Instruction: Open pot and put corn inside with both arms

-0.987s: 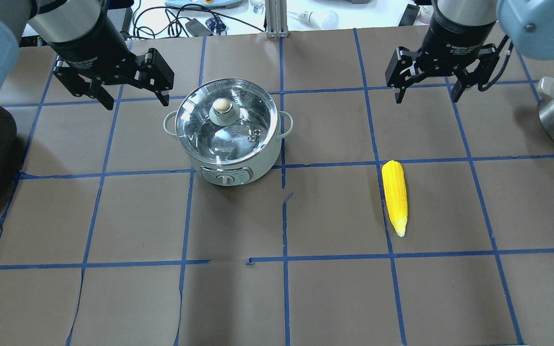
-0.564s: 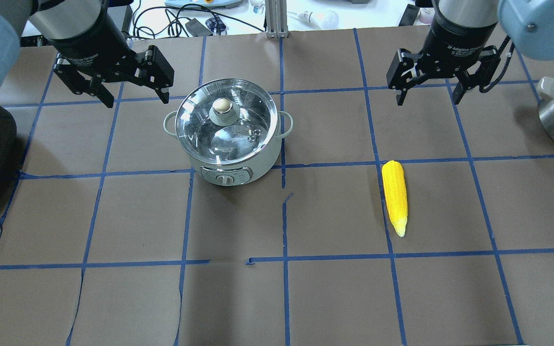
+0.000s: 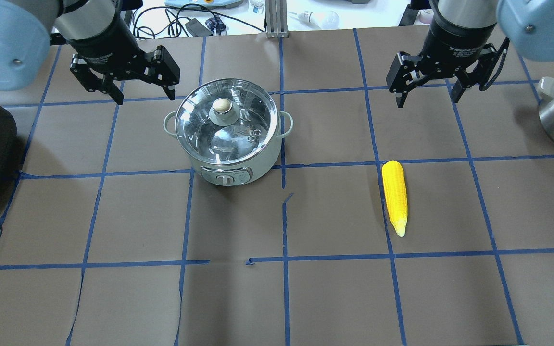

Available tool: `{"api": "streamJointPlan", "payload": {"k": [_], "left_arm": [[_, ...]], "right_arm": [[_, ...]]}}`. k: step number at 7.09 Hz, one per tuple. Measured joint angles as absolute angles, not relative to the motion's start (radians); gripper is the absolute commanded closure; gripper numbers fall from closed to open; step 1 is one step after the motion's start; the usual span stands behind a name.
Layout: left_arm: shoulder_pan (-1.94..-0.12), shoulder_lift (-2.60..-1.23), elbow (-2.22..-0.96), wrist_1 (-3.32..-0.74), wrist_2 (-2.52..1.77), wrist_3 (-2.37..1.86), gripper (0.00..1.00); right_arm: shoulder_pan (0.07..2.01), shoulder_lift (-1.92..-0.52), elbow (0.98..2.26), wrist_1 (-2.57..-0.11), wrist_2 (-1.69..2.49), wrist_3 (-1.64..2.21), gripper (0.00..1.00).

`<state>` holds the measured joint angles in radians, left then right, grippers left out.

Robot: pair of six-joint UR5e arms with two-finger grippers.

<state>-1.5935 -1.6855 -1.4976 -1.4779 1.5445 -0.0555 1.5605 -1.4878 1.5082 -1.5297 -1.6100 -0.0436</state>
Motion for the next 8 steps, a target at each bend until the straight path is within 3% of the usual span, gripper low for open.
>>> {"api": "streamJointPlan", "payload": {"k": [4, 8], "left_arm": [[-1.702, -1.91, -1.405, -1.31, 1.562, -0.215, 0.0], [-1.743, -1.972, -1.391, -1.289, 1.588, -0.24, 0.0]], "right_arm": [[1.555, -1.44, 1.645, -1.607, -1.67, 0.001, 0.0], [1.551, -1.393, 1.883, -1.868, -1.656, 0.062, 0.0]]}}
